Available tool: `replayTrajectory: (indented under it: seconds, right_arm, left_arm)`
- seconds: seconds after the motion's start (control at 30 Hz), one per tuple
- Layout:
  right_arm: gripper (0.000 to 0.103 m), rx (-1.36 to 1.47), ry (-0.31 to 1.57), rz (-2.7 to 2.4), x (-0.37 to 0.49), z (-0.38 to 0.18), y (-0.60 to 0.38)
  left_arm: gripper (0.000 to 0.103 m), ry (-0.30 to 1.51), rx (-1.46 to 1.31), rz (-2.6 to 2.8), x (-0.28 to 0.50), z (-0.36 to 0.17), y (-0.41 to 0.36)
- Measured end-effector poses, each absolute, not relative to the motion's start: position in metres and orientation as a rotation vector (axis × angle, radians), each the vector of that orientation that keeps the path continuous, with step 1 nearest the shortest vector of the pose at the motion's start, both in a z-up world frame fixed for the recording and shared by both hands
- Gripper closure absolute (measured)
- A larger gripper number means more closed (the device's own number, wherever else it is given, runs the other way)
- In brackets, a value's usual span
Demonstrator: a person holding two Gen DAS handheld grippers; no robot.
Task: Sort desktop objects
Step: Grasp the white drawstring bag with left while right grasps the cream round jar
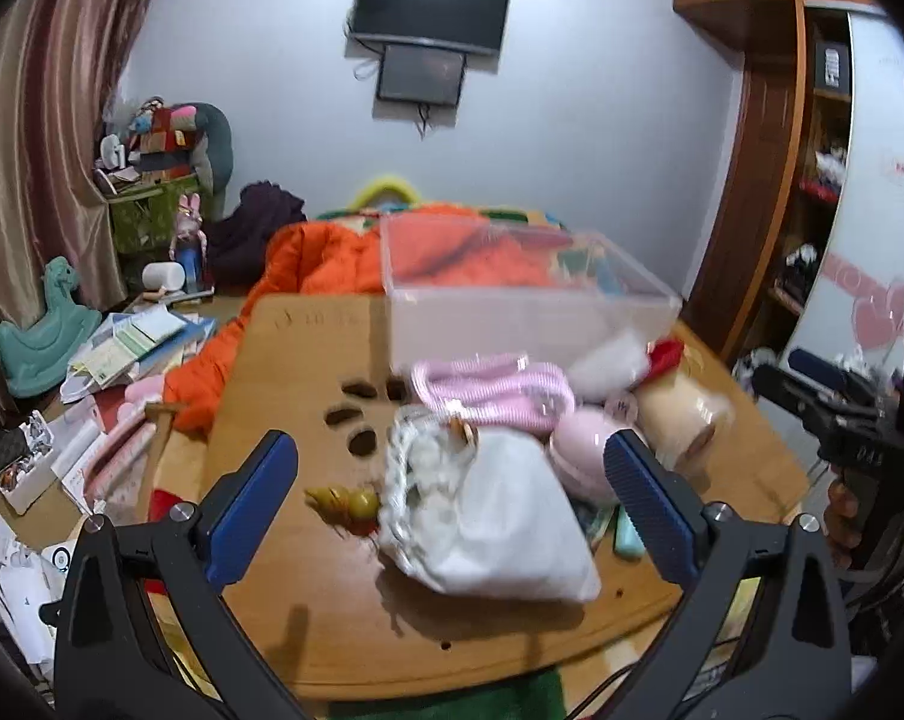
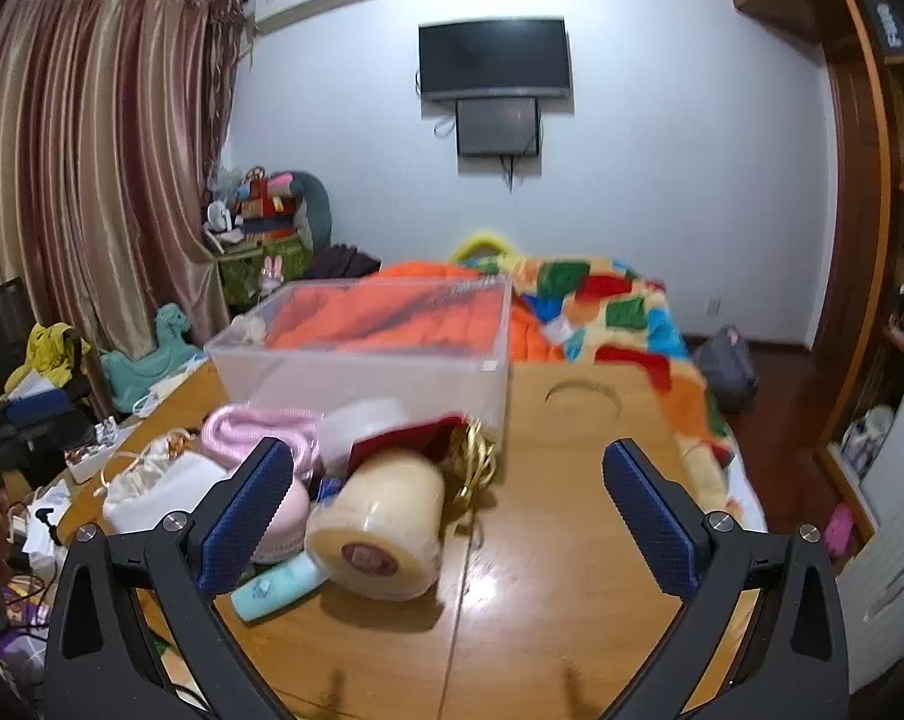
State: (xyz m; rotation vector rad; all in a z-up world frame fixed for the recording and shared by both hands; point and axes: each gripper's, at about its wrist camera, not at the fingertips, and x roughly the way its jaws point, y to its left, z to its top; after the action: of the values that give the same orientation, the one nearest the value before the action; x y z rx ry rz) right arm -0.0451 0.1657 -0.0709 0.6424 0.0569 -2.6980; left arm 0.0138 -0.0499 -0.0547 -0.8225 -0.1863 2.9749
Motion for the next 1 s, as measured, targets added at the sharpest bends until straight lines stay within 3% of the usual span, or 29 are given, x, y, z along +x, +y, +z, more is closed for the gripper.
replayTrajectory:
  seconds: [0.2,0.73,1.0]
  right_arm:
    - [0.0,0.738,0.103,-2.665,-0.051,-0.099,0.154]
    - [0.0,0.847,0.152,-2.615,-0.067,-0.125,0.136]
    - [0.002,0.837,0.157,-2.598,-0.072,-0.127,0.124]
  left_arm:
    - [0.0,-0.059,-0.829,2.971,0.013,-0.076,-0.022]
    - [0.0,0.046,-0.91,2.982,-0.012,-0.103,-0.004]
    - [0.001,0.004,-0.947,2.979,-0.021,-0.105,-0.011]
